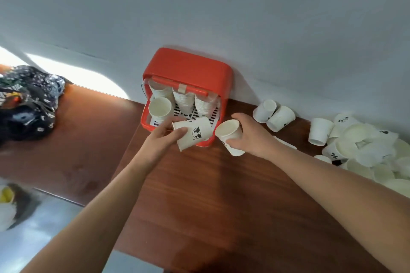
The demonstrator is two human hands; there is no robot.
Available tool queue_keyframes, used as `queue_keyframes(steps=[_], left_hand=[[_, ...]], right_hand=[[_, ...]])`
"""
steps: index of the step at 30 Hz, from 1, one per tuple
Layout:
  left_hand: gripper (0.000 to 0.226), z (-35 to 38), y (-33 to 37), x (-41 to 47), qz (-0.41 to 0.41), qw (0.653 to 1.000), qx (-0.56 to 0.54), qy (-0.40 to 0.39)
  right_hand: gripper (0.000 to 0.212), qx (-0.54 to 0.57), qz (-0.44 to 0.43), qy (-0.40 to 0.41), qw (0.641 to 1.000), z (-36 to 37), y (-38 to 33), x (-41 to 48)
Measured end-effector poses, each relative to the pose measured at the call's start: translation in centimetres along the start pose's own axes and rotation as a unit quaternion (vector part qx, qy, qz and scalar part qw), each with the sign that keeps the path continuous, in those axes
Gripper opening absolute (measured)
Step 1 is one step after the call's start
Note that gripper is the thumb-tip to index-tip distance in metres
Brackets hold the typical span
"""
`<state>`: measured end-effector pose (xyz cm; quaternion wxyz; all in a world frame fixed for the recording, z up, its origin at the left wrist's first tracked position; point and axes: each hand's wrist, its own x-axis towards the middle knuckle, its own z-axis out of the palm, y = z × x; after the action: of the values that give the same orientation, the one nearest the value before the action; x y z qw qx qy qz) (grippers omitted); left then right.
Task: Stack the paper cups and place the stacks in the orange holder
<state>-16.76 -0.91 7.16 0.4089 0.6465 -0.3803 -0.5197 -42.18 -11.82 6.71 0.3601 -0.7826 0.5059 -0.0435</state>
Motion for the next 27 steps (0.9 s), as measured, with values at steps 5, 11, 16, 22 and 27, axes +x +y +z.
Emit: queue_keyframes(steps=[5, 11, 16, 22, 27], left_hand=[[0.063, -7.6, 0.7, 0.5, 0.04, 0.984, 0.023, 0.174], [0.075, -10.5, 1.0, 5.1, 0.11, 0.952, 0.22, 0.184], [0.072, -8.5, -0.5, 7.5, 0.156, 0.925, 0.314, 0.149], [0.077, -8.4, -3.4, 8.9, 0.145, 0.923, 0.351, 0.065], [0.082, -9.5, -4.3, 9.5, 0.118, 0.944, 0.306, -0.027]], right_hand=[[0.07, 0.079, -0.031, 0.051, 0.995, 0.6, -5.7, 1.0], [0.069, 0.095, -0.04, 0.086, 0.991, 2.0, -10.0, 2.2], [0.066, 0.098, -0.029, 0.099, 0.99, 3.5, -10.8, 3.2], [0.068, 0.09, -0.004, 0.12, 0.989, 5.0, -10.9, 4.2], [0.065, 0.103, -0.001, 0.147, 0.984, 5.8, -11.9, 5.4]])
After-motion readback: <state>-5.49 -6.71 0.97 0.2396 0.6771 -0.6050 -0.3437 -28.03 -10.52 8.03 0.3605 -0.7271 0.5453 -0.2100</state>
